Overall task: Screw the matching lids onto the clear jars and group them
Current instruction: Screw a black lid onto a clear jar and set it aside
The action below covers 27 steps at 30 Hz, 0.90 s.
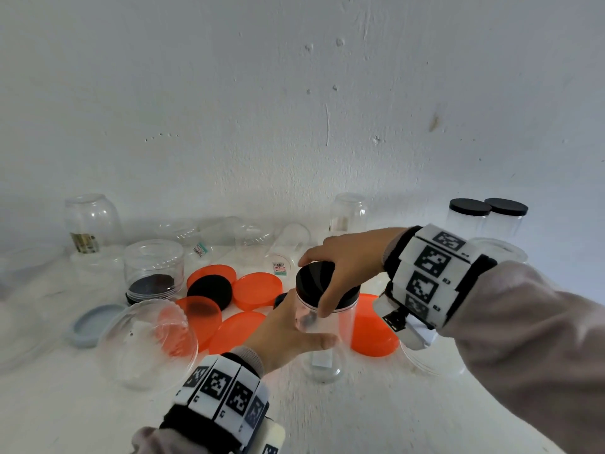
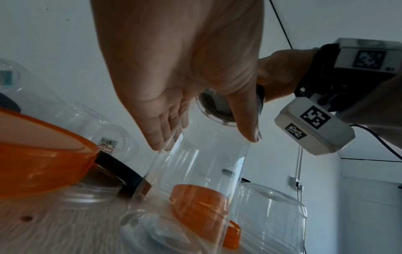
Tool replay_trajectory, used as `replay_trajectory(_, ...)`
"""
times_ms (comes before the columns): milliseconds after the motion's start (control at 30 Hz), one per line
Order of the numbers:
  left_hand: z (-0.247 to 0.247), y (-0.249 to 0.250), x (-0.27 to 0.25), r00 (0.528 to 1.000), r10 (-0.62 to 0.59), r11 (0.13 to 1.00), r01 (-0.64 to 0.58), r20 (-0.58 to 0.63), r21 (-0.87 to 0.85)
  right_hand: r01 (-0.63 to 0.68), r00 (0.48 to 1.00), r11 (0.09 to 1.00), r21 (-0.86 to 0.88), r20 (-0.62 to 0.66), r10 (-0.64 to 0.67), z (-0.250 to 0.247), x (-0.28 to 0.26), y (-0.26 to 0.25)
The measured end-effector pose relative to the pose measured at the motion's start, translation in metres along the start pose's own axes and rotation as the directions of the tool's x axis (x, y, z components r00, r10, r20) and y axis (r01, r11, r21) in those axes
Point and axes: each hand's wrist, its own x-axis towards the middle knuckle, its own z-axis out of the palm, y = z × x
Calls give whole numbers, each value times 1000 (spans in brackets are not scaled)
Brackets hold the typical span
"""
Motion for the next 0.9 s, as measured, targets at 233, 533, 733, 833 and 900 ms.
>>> replay_trajectory(233,1,-2,1,1000,3,999,-3,-10,-40,26,996,998,49,-84,-21,0,1,5)
replay_trajectory(533,1,-3,1,1000,8,999,-8,3,-37,18,999,999,34,-47,-17,1,-2,3)
replay_trajectory(733,1,-2,0,1000,9,999,-9,0,-46,44,996,997,67,-81,-39,-2,1,3)
replay_trajectory(833,1,-5,1,1000,5,999,-6,-10,-41,-17,990,998,60,-137,25,4,2,0)
replay_trajectory(900,1,-5,0,1000,1,999,-1,-13,-45,-51,982,999,19,-180,53,8,3,-2)
